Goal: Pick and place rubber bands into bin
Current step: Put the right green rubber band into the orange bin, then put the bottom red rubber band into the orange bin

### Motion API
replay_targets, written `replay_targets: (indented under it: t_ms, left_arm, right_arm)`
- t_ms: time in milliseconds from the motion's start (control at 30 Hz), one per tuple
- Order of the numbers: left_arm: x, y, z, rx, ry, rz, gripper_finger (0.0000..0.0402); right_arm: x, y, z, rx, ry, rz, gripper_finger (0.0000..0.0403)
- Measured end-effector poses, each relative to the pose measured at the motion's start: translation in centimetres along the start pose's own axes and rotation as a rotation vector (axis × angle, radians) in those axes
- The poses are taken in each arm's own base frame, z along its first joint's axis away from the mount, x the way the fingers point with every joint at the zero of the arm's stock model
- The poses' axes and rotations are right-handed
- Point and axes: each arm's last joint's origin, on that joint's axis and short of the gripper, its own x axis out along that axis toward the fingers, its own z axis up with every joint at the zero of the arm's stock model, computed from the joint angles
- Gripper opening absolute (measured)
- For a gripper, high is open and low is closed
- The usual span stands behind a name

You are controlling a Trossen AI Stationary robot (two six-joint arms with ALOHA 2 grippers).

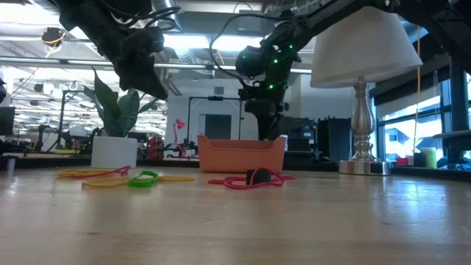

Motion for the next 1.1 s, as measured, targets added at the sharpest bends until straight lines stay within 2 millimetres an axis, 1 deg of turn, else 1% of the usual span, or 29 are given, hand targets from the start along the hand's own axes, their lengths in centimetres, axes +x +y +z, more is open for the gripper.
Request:
replay_targets:
  t_ms: [133,233,467,533,600,700,767,833,900,933,1000,1100]
  left_arm:
    - [0.0,0.0,0.0,0.002,0.000,0.000,0.0002]
    - [0.0,0.0,0.0,0.004,0.000,0.000,0.0002]
    - [0.0,0.0,-0.1,0.020,0.007,0.001,0.0002]
    - [0.0,0.0,-0.2,0.021,0.016,0.002,0.0002]
    - [0.0,0.0,-0.3,0.022,0.028,0.005,0.0002]
    - [0.0,0.1,-0.5,0.026,0.053,0.011,0.0002]
    - [0.0,0.1,-0.6,0.027,0.061,0.013,0.0002]
    - [0.0,0.1,-0.6,0.029,0.060,0.012,0.0002]
    - [0.0,0.1,-0.6,0.063,0.063,0.002,0.0003]
    - [0.0,0.1,-0.6,0.094,0.066,-0.015,0.0003]
    - [0.0,-0.1,-0.6,0.163,0.075,-0.070,0.0003]
    - [-0.1,-0.8,-0.9,0.230,0.086,-0.148,0.0001]
  right_arm:
    - [0.4,0.1,-0.5,-0.041,0.052,-0.010,0.0127]
    - [0.3,0.2,-0.5,-0.045,0.049,0.039,0.0118]
    - [0.3,0.3,-0.5,-0.009,0.053,0.069,0.0116]
    - [0.0,0.3,-0.6,0.010,0.061,0.069,0.0116]
    - [-0.8,0.2,-0.7,0.021,0.052,0.072,0.0115]
    - [-2.7,-0.1,-0.8,0.067,0.029,0.104,0.0102]
    - [-4.1,-0.1,-0.8,0.100,0.004,0.133,0.0081]
    - [-5.5,0.4,-0.9,0.124,-0.013,0.143,0.0050]
    - [-6.9,1.6,-1.2,0.130,-0.042,0.158,0.0017]
    - [-7.5,2.3,-1.5,0.130,-0.056,0.169,0.0009]
    - [-8.5,4.0,-2.5,0.138,-0.078,0.172,0.0010]
    - [-9.6,6.4,-5.1,0.168,-0.095,0.179,0.0012]
